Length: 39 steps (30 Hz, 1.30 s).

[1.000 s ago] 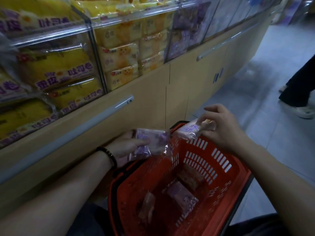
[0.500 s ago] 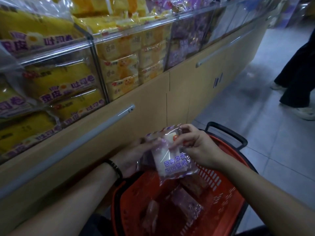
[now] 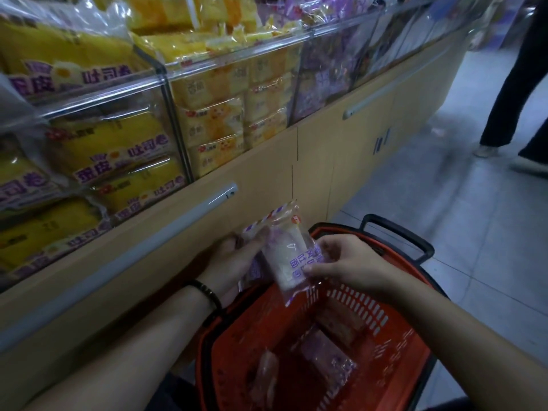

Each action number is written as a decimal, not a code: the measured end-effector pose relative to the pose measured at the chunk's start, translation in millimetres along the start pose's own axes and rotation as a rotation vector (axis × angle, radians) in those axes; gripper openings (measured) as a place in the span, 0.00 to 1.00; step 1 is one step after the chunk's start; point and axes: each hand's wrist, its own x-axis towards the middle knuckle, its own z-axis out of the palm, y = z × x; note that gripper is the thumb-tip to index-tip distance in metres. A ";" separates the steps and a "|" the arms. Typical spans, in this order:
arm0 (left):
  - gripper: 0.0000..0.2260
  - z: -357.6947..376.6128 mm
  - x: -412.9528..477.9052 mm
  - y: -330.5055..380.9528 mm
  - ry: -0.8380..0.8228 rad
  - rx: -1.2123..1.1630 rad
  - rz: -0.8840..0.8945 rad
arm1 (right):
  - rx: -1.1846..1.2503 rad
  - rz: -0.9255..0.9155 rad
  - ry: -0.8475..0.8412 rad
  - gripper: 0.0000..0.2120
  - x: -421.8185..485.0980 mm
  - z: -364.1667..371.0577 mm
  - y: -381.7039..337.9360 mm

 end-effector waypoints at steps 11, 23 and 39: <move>0.25 -15.3 4.2 -4.0 -0.207 0.032 -0.079 | 0.706 -0.005 0.256 0.16 1.3 -46.3 -3.3; 0.16 -11.2 4.6 -3.5 -0.052 0.055 -0.012 | 0.663 -0.009 0.133 0.20 3.2 -49.6 -2.8; 0.22 -23.4 -13.4 7.7 -0.431 0.387 -0.194 | 0.227 -0.005 0.092 0.09 -0.8 -40.4 -1.1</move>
